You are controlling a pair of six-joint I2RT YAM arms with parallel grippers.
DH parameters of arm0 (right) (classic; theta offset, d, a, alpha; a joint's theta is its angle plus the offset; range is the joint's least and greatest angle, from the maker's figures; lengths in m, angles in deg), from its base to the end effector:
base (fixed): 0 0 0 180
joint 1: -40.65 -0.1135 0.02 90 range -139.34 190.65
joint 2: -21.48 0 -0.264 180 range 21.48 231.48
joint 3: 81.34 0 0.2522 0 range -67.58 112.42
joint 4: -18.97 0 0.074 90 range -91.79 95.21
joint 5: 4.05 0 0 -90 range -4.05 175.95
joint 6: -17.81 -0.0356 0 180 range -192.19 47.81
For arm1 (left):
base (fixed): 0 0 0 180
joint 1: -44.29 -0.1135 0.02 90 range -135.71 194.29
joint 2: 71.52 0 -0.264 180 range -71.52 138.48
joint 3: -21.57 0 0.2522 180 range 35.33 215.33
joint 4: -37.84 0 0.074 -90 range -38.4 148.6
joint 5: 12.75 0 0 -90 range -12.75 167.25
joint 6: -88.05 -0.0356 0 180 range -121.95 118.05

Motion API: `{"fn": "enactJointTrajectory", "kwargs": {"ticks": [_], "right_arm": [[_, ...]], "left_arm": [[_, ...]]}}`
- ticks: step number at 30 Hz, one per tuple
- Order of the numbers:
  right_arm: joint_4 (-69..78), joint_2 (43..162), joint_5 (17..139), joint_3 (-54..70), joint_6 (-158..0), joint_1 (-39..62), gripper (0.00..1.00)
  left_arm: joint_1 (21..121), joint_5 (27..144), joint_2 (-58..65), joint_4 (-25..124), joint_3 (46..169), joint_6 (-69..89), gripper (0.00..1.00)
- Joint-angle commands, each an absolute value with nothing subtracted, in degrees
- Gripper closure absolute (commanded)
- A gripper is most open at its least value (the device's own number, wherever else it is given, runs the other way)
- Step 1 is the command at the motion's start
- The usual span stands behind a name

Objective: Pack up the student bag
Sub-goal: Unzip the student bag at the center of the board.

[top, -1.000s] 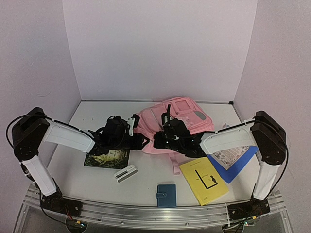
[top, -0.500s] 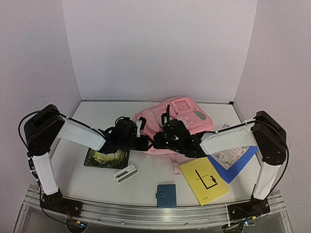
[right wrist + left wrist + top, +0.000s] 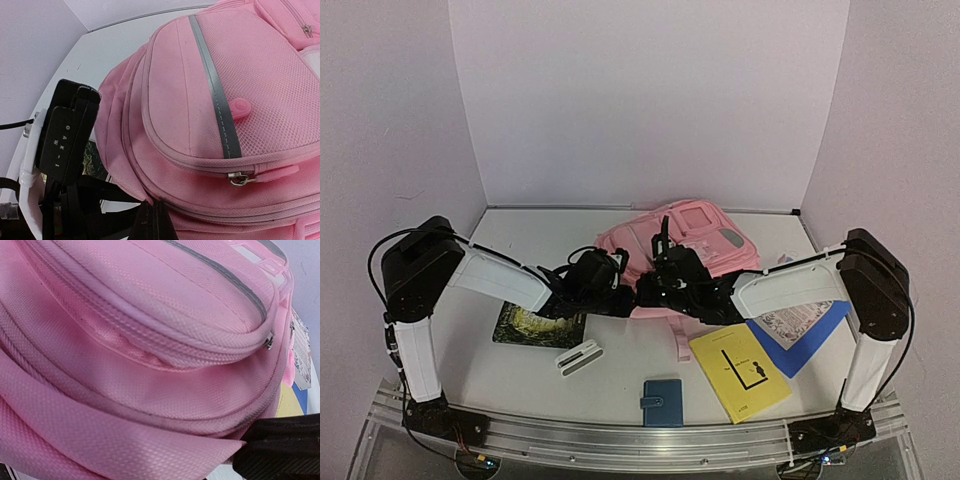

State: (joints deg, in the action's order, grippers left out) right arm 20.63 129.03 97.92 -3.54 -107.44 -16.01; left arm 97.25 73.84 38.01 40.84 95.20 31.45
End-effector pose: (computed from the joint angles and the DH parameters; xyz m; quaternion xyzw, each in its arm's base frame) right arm 0.2340 0.3423 0.1888 -0.1057 0.8480 0.3055 0.4199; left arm 0.2413 -0.3162 0.1456 0.1405 0.8909 -0.2754 0.3327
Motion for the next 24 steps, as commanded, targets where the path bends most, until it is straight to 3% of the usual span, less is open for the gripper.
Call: {"fn": "enactJointTrajectory", "kwargs": {"ticks": [1, 10, 24], "right_arm": [[25.8, 126.9, 98.6, -0.3, -108.6, -17.3, 1.0], [25.6, 126.3, 100.5, -2.1, -108.7, -17.4, 1.0], [23.7, 122.0, 102.6, -7.8, -106.1, -17.7, 1.0]], "left_arm": [[97.0, 68.0, 38.4, 42.7, 97.7, 32.5, 0.81], [96.9, 65.0, 35.4, 42.7, 95.9, 34.7, 0.99], [91.9, 62.7, 26.7, 51.2, 91.9, 35.6, 1.0]]}}
